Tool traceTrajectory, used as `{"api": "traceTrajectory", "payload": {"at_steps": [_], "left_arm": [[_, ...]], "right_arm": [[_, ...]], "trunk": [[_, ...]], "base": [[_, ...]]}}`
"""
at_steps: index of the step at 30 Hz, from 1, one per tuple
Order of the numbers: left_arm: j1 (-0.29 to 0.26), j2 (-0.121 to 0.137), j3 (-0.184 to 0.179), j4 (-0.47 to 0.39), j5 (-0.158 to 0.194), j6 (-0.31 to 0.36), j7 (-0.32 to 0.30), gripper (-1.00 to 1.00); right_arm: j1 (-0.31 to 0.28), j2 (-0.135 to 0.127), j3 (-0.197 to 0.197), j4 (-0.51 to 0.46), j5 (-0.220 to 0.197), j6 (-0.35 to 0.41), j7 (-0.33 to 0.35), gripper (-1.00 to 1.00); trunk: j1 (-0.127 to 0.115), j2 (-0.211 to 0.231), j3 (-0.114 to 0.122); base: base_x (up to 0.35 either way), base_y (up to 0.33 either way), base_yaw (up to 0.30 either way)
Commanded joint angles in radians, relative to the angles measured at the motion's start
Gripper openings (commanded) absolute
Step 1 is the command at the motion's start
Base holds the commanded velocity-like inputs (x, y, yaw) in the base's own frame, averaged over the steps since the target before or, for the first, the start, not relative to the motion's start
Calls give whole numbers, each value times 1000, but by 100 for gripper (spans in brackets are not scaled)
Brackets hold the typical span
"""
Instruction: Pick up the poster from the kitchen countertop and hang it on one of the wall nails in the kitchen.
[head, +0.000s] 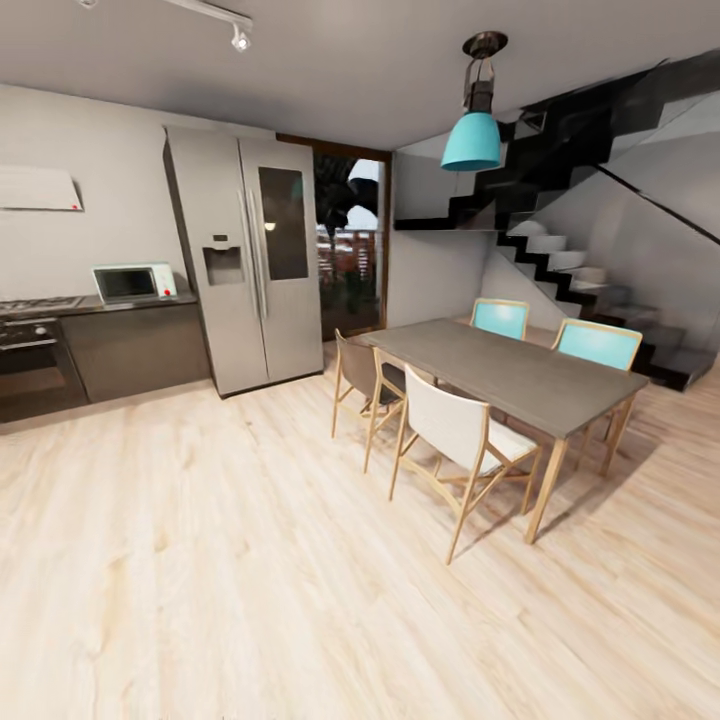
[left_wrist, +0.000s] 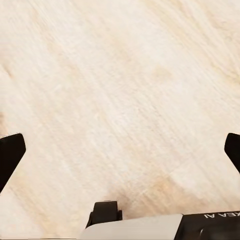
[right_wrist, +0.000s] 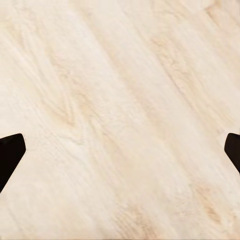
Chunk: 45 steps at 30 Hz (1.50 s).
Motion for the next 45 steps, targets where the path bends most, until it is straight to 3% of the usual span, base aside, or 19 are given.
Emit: {"api": "traceTrajectory", "payload": {"at_steps": [1,37,45], "left_arm": [[0,-1,3,-1,-10,-2,0,100],[0,-1,3,-1,-10,-2,0,100],[0,-1,3,-1,-10,-2,0,100]], "right_arm": [[0,0,1,1,0,-3,-1,100],[-1,0,1,1,0,-3,-2,100],[0,0,1,1,0,-2,1,100]], "trunk": [[0,0,-1],[0,0,-1],[0,0,-1]], "base": [[0,0,293],[0,0,292],[158,102,128]]}}
